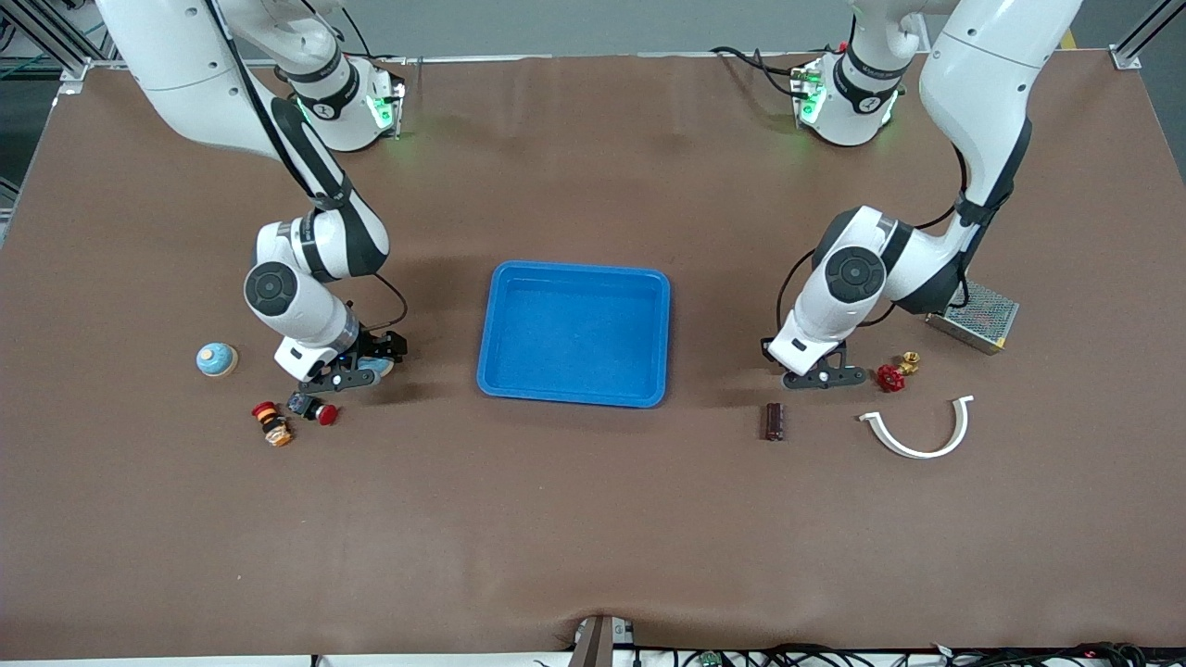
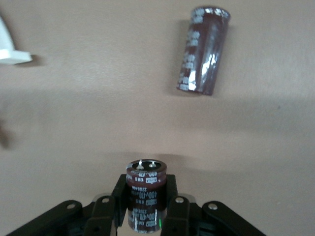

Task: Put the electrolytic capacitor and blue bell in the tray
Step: 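Lower and close the right gripper on the button while the left grips the capacitor, then carry the button and the capacitor over the blue tray with both grippers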

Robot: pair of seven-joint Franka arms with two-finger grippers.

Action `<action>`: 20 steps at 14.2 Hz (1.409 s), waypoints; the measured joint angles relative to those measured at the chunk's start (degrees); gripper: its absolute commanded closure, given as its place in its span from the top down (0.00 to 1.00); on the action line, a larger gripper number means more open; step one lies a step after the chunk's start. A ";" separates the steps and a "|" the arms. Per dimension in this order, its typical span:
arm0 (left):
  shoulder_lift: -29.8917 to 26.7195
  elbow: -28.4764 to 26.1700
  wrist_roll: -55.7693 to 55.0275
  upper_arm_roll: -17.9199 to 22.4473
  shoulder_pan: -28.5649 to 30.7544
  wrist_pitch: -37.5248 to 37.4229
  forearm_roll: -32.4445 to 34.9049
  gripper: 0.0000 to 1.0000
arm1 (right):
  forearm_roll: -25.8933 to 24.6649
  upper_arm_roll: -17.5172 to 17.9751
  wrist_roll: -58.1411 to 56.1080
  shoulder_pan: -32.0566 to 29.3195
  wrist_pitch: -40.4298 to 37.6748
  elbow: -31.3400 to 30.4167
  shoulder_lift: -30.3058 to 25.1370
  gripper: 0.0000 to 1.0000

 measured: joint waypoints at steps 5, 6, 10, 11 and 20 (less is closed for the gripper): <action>-0.13 1.46 -25.58 -2.57 -0.21 -1.80 -0.07 0.00 | -0.12 -0.16 -0.03 -0.01 -0.30 0.08 -0.13 0.53; -0.12 1.51 -32.36 -3.07 -0.62 -1.81 -0.07 0.00 | -0.14 -0.36 -0.04 -0.02 -0.71 0.15 -0.38 0.49; -0.04 2.27 -49.37 -3.48 -4.11 -1.84 -0.07 0.00 | -0.15 -0.32 -0.06 -0.01 -1.12 0.38 -0.38 0.38; 0.00 2.44 -52.37 -3.49 -4.89 -1.85 -0.07 0.00 | -0.15 -0.27 -0.06 0.00 -1.70 0.62 -0.37 0.37; 7.38 14.46 -81.15 -3.44 -11.96 -1.85 -0.07 0.00 | 0.18 0.34 8.66 2.16 -27.23 15.76 -1.42 0.37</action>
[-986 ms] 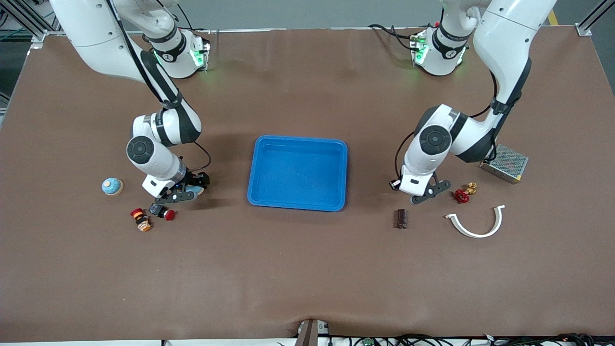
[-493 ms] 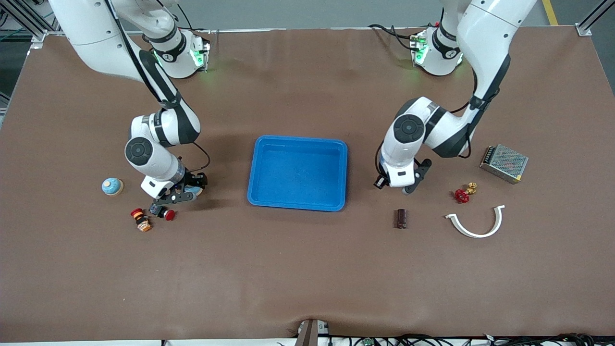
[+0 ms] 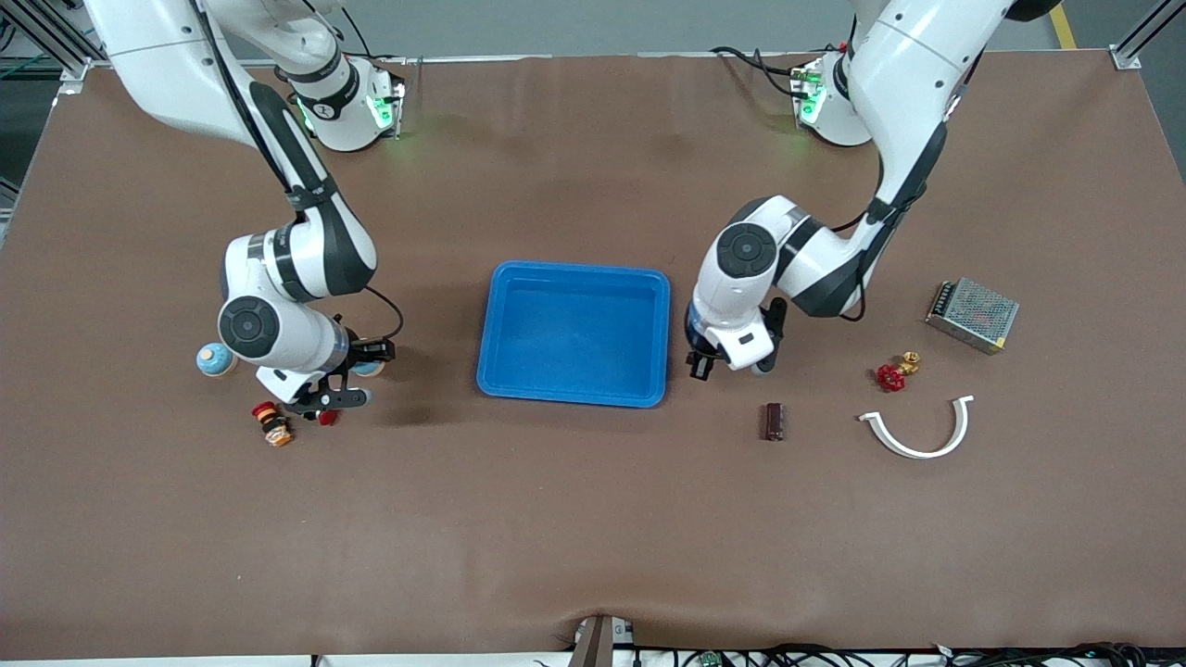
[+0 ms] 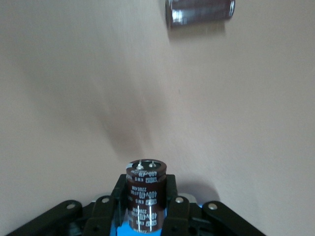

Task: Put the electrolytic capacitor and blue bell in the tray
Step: 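Carry the button and the capacitor over the blue tray with both grippers, then lower the button and the capacitor into the tray and open both grippers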

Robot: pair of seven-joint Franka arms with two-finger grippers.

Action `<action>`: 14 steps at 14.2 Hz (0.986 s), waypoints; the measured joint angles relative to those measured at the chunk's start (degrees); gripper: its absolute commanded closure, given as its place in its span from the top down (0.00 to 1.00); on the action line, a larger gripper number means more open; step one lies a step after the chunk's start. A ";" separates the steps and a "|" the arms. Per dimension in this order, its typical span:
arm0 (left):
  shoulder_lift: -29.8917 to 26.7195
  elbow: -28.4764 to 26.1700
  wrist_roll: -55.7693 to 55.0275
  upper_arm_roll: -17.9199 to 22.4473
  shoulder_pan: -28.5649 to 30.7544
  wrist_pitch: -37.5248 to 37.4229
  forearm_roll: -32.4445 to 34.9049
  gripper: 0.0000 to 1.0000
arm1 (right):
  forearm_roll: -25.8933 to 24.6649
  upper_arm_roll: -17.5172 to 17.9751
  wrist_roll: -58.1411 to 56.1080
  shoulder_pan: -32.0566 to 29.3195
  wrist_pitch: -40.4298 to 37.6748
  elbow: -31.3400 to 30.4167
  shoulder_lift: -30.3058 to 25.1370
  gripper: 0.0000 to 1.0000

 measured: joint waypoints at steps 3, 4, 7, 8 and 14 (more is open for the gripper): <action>3.50 4.16 -7.46 0.08 -2.89 0.00 0.00 0.00 | 0.08 0.15 11.03 5.82 -0.58 0.07 -0.76 0.37; 4.15 5.36 -9.15 0.09 -3.63 0.00 0.00 0.00 | 0.15 0.20 14.76 7.98 -0.59 0.06 -0.78 0.37; 4.98 7.75 -12.48 0.12 -5.54 -0.05 0.00 0.00 | 1.71 0.33 24.29 14.58 -0.58 -0.09 -0.78 0.37; 5.35 8.44 -13.45 0.23 -6.33 -0.11 0.00 0.00 | 3.45 0.34 26.37 16.65 -0.51 -0.13 -0.77 0.37; 11.05 15.49 -16.56 6.07 -14.14 -0.62 0.00 0.00 | 8.29 0.32 33.81 25.44 8.34 -3.38 -0.61 0.38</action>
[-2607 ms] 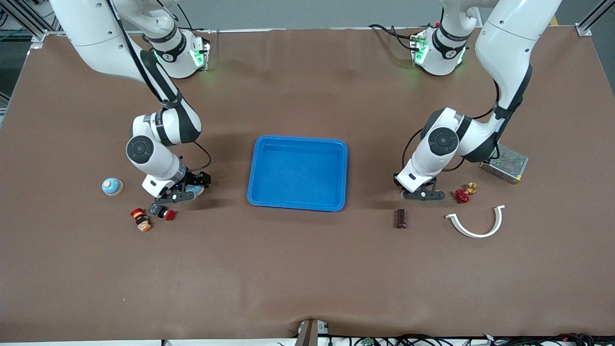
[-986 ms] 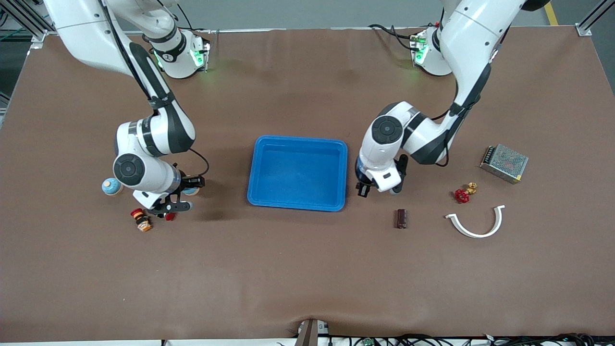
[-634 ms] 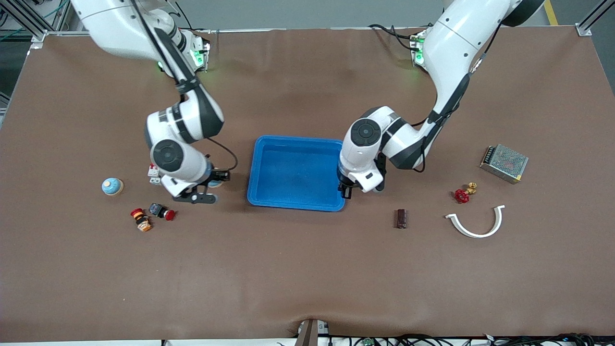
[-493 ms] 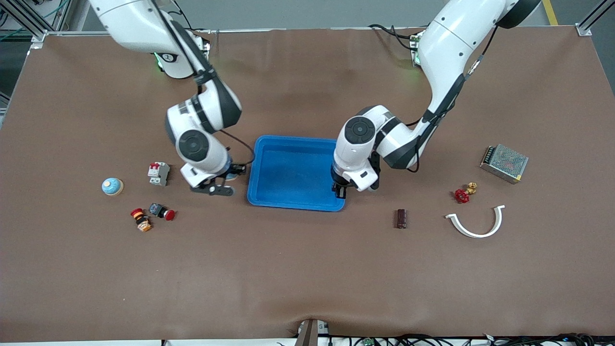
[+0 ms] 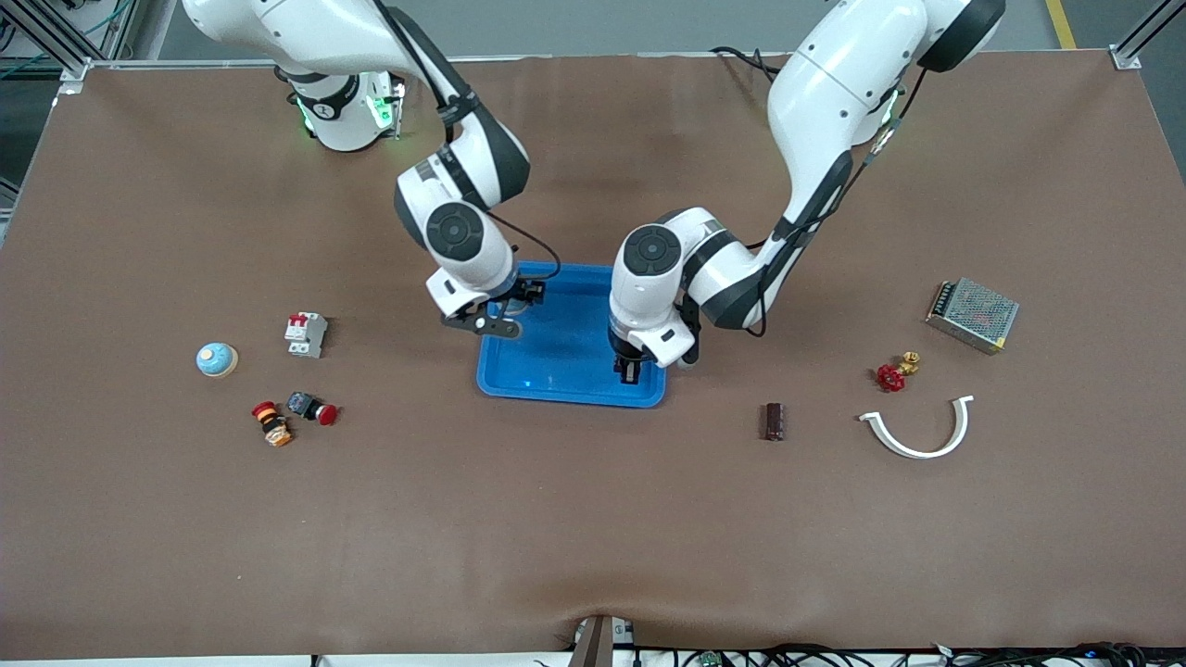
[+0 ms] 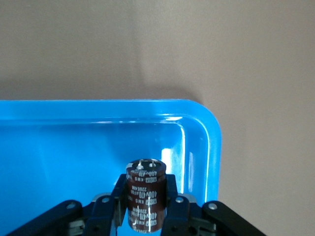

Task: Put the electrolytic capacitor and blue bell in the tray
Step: 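Lower the button and the capacitor into the tray and open both grippers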

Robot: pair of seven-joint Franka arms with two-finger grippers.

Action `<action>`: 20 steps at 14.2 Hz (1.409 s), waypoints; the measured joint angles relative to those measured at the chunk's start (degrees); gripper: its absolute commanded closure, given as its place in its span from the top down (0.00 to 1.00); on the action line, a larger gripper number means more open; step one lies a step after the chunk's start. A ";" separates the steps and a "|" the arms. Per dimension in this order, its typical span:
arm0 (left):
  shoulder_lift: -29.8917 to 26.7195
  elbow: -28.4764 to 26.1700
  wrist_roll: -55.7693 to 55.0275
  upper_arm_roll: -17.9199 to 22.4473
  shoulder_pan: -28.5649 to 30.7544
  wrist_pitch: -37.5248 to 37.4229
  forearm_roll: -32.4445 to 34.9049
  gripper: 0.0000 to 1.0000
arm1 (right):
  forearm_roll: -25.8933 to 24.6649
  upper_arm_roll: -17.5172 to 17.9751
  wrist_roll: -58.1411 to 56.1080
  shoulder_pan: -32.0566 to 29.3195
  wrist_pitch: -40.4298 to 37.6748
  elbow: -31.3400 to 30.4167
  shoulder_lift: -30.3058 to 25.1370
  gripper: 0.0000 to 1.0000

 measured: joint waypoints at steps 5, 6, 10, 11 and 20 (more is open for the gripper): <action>1.69 1.61 -0.01 1.33 -0.60 -0.07 0.00 0.00 | 0.04 -0.21 1.91 2.38 6.61 -3.56 0.68 0.38; 1.75 1.71 -0.01 1.49 -0.60 -0.11 0.00 0.00 | 0.04 -0.24 1.91 2.39 7.91 -4.25 1.01 0.38; 2.79 2.67 -0.01 1.55 -0.64 -0.14 0.00 0.00 | 0.04 -0.25 1.91 2.50 9.70 -4.90 2.60 0.38; 3.15 3.05 -0.01 1.55 -0.70 -0.14 0.00 0.00 | 0.04 -0.26 1.91 2.50 9.85 -4.91 2.81 0.38; 3.72 3.75 -0.01 1.55 -1.68 -0.15 0.00 0.00 | 0.04 -0.26 1.91 2.52 10.97 -5.07 3.73 1.00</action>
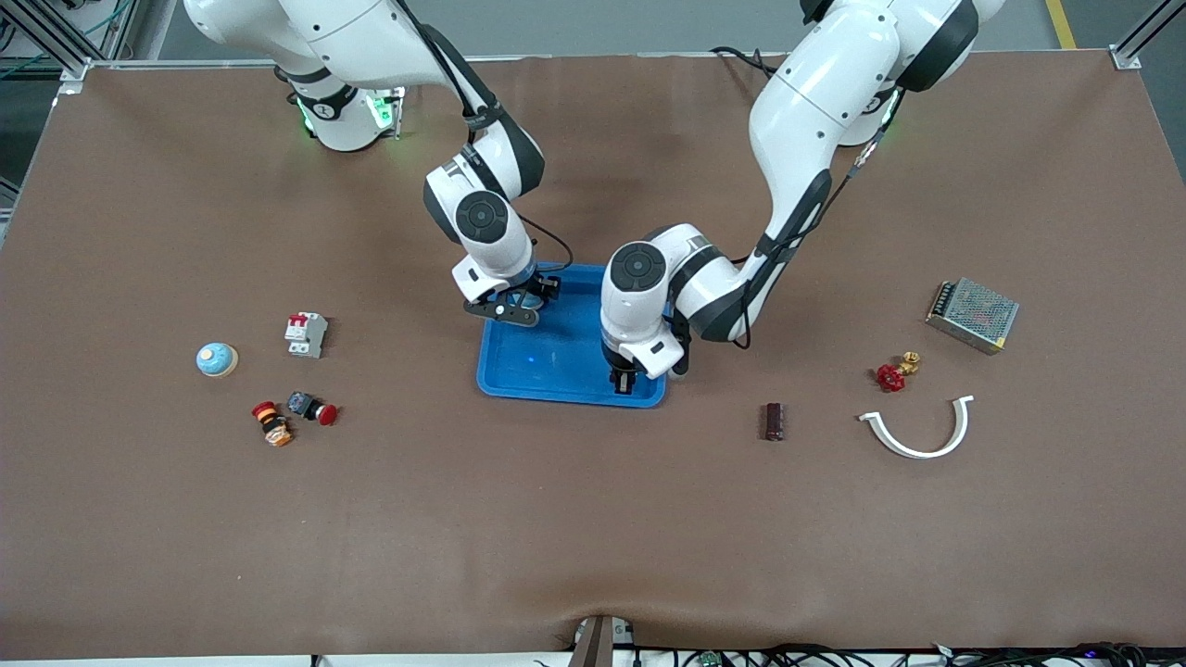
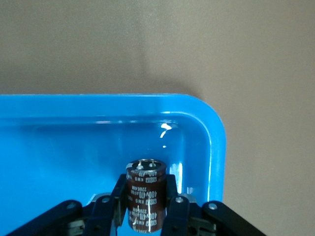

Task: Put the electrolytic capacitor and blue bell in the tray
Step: 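Lower the button and the capacitor into the tray and open both grippers, then move the right gripper to the second button while the left gripper reaches the capacitor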

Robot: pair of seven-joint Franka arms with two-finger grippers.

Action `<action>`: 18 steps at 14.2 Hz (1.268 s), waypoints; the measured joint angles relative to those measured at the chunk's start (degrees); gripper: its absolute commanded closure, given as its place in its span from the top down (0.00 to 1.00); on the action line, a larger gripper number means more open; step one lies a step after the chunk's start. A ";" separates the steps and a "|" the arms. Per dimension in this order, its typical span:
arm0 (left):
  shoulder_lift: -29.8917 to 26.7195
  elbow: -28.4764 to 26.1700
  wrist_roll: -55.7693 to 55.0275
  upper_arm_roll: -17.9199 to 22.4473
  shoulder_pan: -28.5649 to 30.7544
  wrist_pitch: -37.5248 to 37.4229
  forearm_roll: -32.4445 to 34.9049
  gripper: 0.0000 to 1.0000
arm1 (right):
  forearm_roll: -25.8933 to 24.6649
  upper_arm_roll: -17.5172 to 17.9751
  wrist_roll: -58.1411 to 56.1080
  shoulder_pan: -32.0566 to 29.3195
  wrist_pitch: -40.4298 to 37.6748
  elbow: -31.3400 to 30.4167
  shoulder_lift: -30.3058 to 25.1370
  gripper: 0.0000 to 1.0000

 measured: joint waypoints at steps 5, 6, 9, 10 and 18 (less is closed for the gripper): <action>0.15 0.00 0.00 0.00 -0.22 -0.08 0.00 0.00 | 0.00 -0.12 0.00 0.00 0.14 0.02 0.00 1.00; 0.24 0.00 0.00 0.00 -0.34 -0.08 0.00 0.00 | 0.00 -0.12 0.00 0.00 0.14 0.11 -0.01 1.00; 0.43 0.01 0.00 0.00 -0.78 -0.08 0.00 0.00 | 0.00 -0.15 -0.03 0.01 -1.68 0.84 -1.16 1.00; 0.43 0.03 0.00 0.00 -0.86 -0.08 0.00 0.07 | 0.00 -0.26 -0.05 0.01 -3.59 1.19 -2.14 1.00; 0.44 0.33 0.00 0.01 -0.89 -0.09 0.04 1.00 | -2.35 -1.51 -9.69 -6.10 -25.55 2.24 -18.29 1.00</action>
